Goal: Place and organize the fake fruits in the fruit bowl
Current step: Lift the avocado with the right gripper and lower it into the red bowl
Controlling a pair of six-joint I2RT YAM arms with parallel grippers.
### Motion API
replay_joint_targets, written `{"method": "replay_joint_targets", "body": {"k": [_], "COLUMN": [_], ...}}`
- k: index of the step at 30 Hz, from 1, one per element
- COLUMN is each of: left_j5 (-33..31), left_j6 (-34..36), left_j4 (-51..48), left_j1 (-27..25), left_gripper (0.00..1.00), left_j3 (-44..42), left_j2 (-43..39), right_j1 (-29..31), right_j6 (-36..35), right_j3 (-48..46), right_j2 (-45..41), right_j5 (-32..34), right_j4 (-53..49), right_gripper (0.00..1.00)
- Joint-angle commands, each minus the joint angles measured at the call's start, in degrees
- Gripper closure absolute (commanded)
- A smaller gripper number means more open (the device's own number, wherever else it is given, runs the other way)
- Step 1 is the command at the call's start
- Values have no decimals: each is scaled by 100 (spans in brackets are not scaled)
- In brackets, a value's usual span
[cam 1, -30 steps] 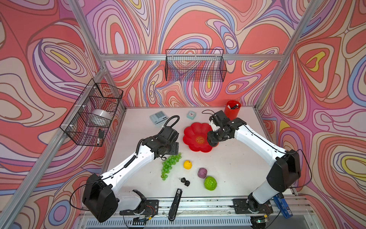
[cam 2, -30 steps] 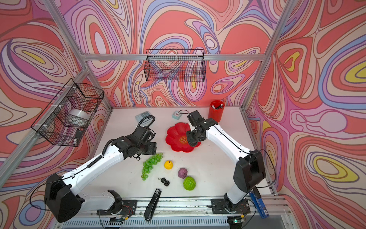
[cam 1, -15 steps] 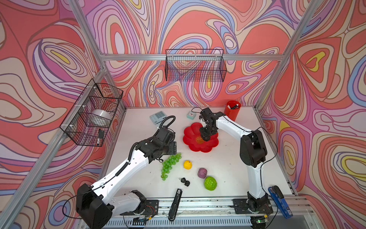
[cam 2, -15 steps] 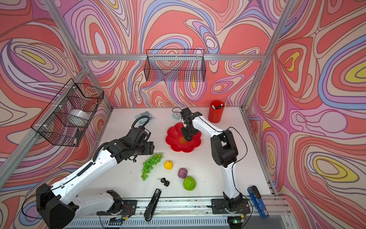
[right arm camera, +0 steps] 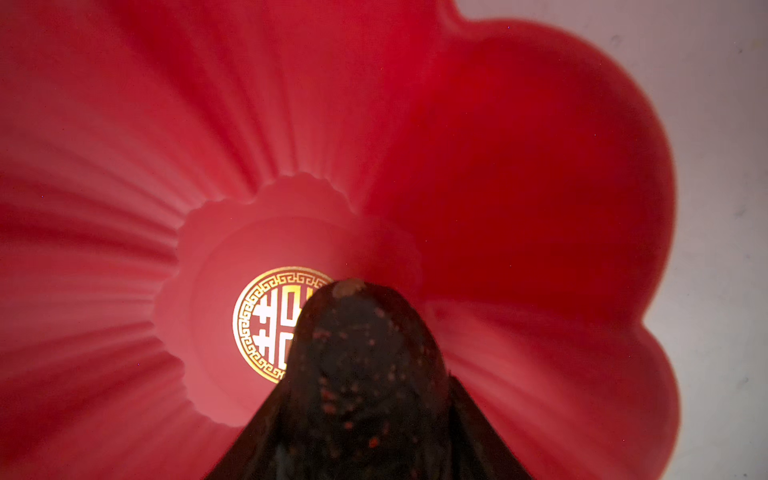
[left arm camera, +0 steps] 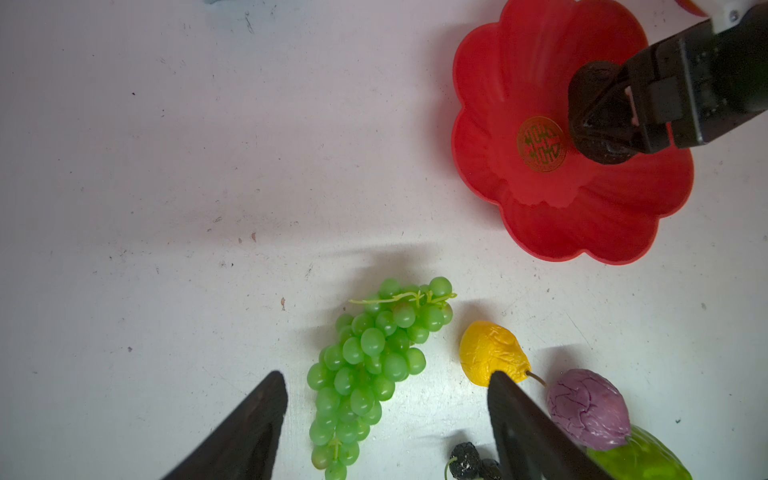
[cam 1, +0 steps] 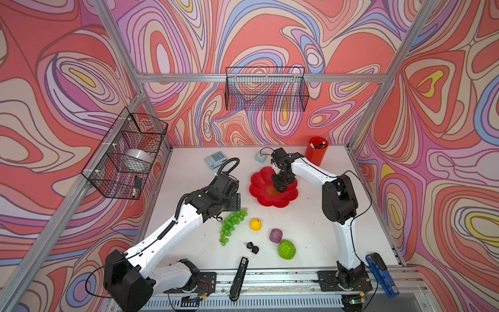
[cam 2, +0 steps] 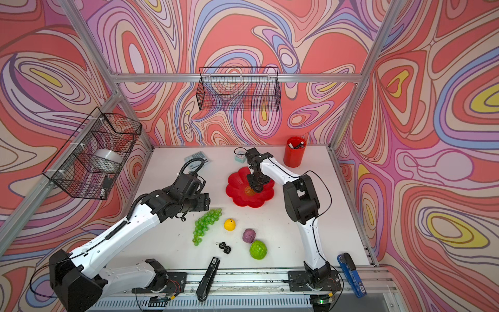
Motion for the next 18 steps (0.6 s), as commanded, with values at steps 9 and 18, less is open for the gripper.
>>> {"method": "replay_joint_targets", "body": {"k": [9, 18], "left_j5": [-23, 221], "left_j6": [69, 210], "left_j4": [-226, -324], "left_j1": [40, 40], "left_gripper": [20, 16], "left_j3": [195, 318], "left_j2": [99, 145], "right_j1": [-29, -24], "right_j6": [36, 36], "right_j3": [124, 129], "right_j2": [412, 397], "right_j5": [-18, 52], "right_j4": [30, -18], "right_gripper": [55, 34]}}
